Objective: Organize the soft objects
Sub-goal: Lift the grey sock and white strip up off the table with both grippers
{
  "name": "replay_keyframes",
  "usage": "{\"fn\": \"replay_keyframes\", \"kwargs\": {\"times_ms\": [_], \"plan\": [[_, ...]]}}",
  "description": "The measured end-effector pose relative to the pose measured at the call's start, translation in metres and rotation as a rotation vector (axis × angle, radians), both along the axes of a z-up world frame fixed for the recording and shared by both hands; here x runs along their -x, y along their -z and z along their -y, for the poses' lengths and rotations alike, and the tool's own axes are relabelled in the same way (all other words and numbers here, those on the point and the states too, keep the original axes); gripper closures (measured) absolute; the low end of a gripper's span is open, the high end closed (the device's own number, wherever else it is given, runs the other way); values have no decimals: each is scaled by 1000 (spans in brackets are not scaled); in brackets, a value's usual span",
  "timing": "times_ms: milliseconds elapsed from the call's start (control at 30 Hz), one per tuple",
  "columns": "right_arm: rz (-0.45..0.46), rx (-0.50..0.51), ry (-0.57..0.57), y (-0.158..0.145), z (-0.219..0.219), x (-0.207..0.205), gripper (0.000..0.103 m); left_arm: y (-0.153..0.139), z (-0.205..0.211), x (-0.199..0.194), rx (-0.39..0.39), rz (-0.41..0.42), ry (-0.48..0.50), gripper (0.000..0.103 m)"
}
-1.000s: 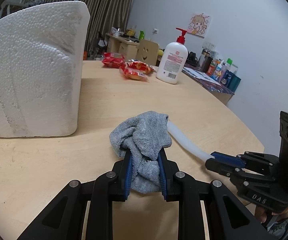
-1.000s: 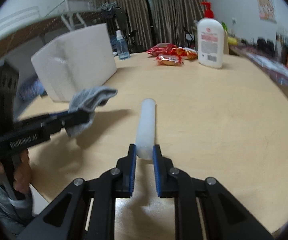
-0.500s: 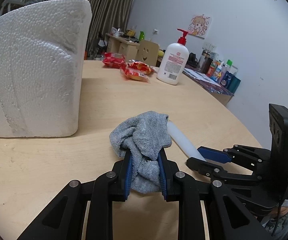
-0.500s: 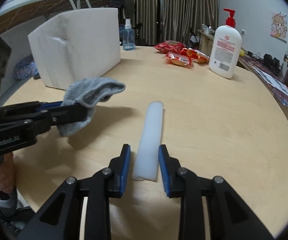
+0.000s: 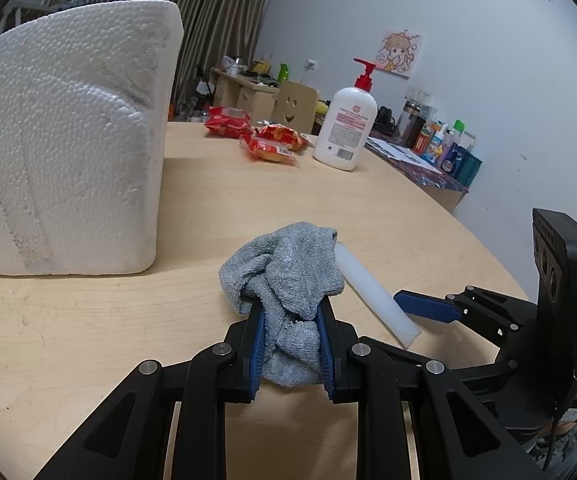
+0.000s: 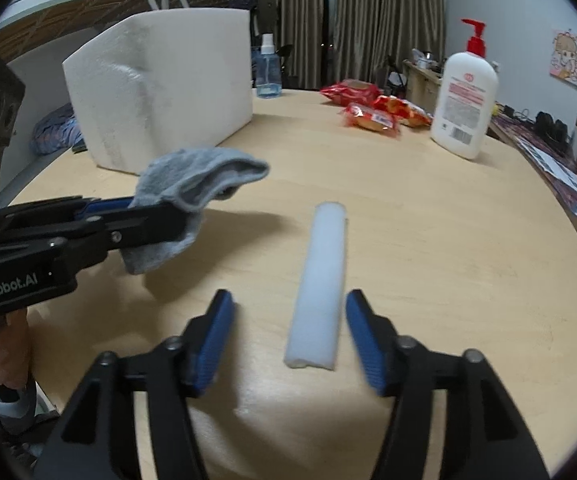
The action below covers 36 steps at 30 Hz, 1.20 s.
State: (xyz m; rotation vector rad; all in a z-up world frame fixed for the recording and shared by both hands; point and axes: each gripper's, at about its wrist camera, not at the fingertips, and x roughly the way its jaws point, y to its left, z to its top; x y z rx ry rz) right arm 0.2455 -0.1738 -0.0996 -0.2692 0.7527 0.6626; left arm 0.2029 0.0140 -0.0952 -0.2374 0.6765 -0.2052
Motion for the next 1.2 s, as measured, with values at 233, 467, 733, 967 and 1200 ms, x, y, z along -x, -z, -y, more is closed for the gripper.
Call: {"fn": "replay_keyframes", "kwargs": {"times_ms": [233, 467, 733, 967, 1200], "plan": [[25, -4, 81, -1, 6, -1, 73, 0, -2, 2, 7, 4, 0, 78], [31, -37, 92, -4, 12, -1, 84, 0, 1, 3, -14, 17, 0, 78], [35, -147, 98, -18, 27, 7, 85, -3, 0, 11, -18, 37, 5, 78], [67, -242, 110, -40, 38, 17, 85, -19, -3, 24, -29, 81, -7, 78], [88, -306, 126, -52, 38, 25, 84, -38, -2, 46, -50, 147, -4, 78]]}}
